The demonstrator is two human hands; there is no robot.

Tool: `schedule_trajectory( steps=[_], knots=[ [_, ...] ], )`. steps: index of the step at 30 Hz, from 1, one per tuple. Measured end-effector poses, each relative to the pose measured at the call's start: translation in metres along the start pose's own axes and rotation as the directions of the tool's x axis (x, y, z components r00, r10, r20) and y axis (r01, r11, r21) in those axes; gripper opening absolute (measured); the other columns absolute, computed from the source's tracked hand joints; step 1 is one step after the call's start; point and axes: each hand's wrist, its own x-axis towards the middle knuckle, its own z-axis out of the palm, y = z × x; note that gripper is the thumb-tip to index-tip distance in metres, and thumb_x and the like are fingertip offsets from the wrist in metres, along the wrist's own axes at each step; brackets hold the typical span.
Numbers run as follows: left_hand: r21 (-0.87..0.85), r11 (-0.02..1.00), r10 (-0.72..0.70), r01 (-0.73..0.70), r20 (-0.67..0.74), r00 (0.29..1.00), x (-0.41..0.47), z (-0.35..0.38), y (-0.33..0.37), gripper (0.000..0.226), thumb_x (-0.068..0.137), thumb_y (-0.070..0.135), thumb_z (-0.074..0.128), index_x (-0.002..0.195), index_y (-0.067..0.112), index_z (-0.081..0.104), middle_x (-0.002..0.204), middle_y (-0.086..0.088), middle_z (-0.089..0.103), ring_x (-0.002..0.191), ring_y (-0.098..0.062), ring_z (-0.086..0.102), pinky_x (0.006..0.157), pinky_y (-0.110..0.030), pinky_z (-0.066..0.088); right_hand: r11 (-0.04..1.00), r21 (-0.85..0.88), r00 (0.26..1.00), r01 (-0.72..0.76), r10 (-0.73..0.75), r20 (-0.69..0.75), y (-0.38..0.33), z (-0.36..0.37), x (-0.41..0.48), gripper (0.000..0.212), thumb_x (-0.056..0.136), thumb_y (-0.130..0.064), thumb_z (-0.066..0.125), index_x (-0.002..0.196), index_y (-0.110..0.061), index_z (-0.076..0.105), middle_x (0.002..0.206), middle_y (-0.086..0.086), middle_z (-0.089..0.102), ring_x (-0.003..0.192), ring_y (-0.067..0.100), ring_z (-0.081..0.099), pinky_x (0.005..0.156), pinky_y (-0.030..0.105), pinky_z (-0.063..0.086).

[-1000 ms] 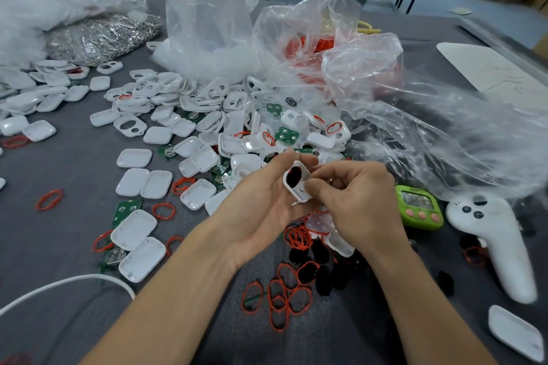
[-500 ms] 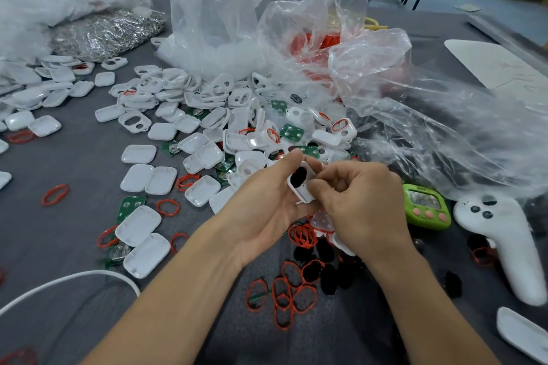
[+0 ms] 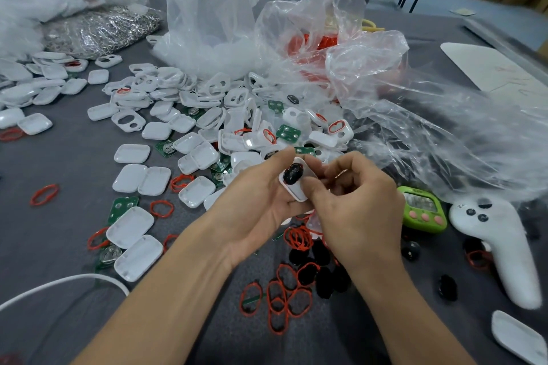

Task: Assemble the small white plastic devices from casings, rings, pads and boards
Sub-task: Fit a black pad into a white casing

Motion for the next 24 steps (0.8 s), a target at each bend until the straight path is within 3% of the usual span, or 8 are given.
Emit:
schedule_trajectory(
  steps=[4, 9, 13, 15, 17, 20, 22, 24],
  knots=[
    [0.119, 0.992, 0.037, -0.041, 0.04, 0.999, -0.001, -0.005, -0.001, 0.041, 0.079, -0.001, 0.055, 0.118, -0.007, 0.066, 0.114, -0.023, 0.07, 0.112, -0.033, 0.07, 0.095, -0.043, 0.06, 1.0, -0.021, 0.999, 0.004, -0.003, 0.035, 0.001, -0.003, 0.003, 0.031, 0.066, -0.056, 0.077, 0.074, -0.03, 0.062, 0.058, -0.019, 0.058, 0.052, 0.006, 0.053, 0.052, 0.017, 0.039],
    [0.37, 0.926, 0.049, -0.069, 0.063, 0.997, -0.002, -0.012, -0.003, 0.082, 0.059, -0.014, 0.044, 0.131, 0.022, 0.061, 0.117, -0.011, 0.073, 0.113, -0.022, 0.071, 0.085, -0.024, 0.057, 0.995, 0.059, 0.979, 0.075, -0.085, 0.186, 0.002, -0.006, 0.006, 0.01, 0.079, -0.032, 0.084, 0.081, -0.031, 0.074, 0.068, -0.02, 0.066, 0.067, 0.002, 0.063, 0.059, 0.011, 0.042],
    [0.536, 0.837, 0.118, -0.11, 0.019, 0.993, 0.001, -0.011, -0.006, 0.077, 0.076, -0.017, 0.051, 0.14, 0.024, 0.053, 0.08, 0.008, 0.073, 0.071, -0.004, 0.069, 0.064, -0.012, 0.052, 0.983, 0.181, 0.972, -0.014, -0.029, 0.234, 0.007, -0.003, 0.008, 0.015, 0.082, -0.026, 0.083, 0.072, -0.027, 0.071, 0.065, -0.01, 0.069, 0.057, 0.004, 0.061, 0.055, 0.02, 0.049],
    [0.555, 0.824, 0.168, -0.114, -0.047, 0.985, 0.002, -0.008, -0.01, 0.064, 0.085, -0.021, 0.048, 0.131, 0.021, 0.062, 0.081, 0.003, 0.077, 0.071, -0.009, 0.072, 0.065, -0.016, 0.055, 0.966, 0.238, 0.978, -0.103, 0.054, 0.204, 0.009, -0.002, 0.01, 0.013, 0.079, -0.027, 0.082, 0.073, -0.026, 0.071, 0.062, -0.008, 0.069, 0.053, 0.006, 0.061, 0.055, 0.032, 0.056],
    [0.62, 0.774, 0.246, -0.125, -0.113, 0.963, 0.001, -0.004, -0.015, 0.047, 0.091, -0.012, 0.053, 0.115, 0.022, 0.074, 0.083, -0.002, 0.079, 0.072, -0.012, 0.073, 0.066, -0.023, 0.058, 0.941, 0.289, 0.973, -0.178, 0.125, 0.194, 0.01, -0.002, 0.012, 0.008, 0.075, -0.031, 0.077, 0.073, -0.027, 0.071, 0.061, -0.004, 0.069, 0.053, 0.011, 0.061, 0.059, 0.046, 0.06],
    [0.8, 0.584, 0.397, -0.136, -0.135, 0.908, -0.001, -0.002, -0.022, 0.028, 0.091, 0.017, 0.062, 0.102, 0.038, 0.078, 0.072, 0.001, 0.076, 0.063, -0.021, 0.07, 0.059, -0.04, 0.059, 0.896, 0.36, 0.958, -0.26, 0.192, 0.214, 0.011, -0.002, 0.016, 0.005, 0.073, -0.027, 0.075, 0.072, -0.024, 0.071, 0.064, 0.002, 0.071, 0.059, 0.02, 0.064, 0.066, 0.056, 0.06],
    [0.852, 0.502, 0.458, -0.15, -0.115, 0.881, -0.002, 0.0, -0.023, 0.022, 0.086, 0.035, 0.061, 0.096, 0.046, 0.076, 0.066, 0.0, 0.073, 0.064, -0.03, 0.069, 0.06, -0.048, 0.058, 0.861, 0.405, 0.944, -0.306, 0.222, 0.242, 0.01, -0.003, 0.016, 0.007, 0.071, -0.025, 0.077, 0.069, -0.023, 0.071, 0.063, 0.004, 0.07, 0.056, 0.02, 0.063, 0.06, 0.049, 0.059],
    [0.825, 0.539, 0.49, -0.173, -0.14, 0.86, -0.001, 0.003, -0.022, 0.019, 0.086, 0.036, 0.064, 0.091, 0.047, 0.077, 0.064, 0.0, 0.074, 0.062, -0.028, 0.072, 0.059, -0.047, 0.061, 0.848, 0.425, 0.939, -0.318, 0.221, 0.263, 0.01, -0.004, 0.015, 0.013, 0.074, -0.02, 0.082, 0.067, -0.023, 0.071, 0.061, 0.003, 0.069, 0.053, 0.017, 0.061, 0.052, 0.035, 0.05]
  ],
)
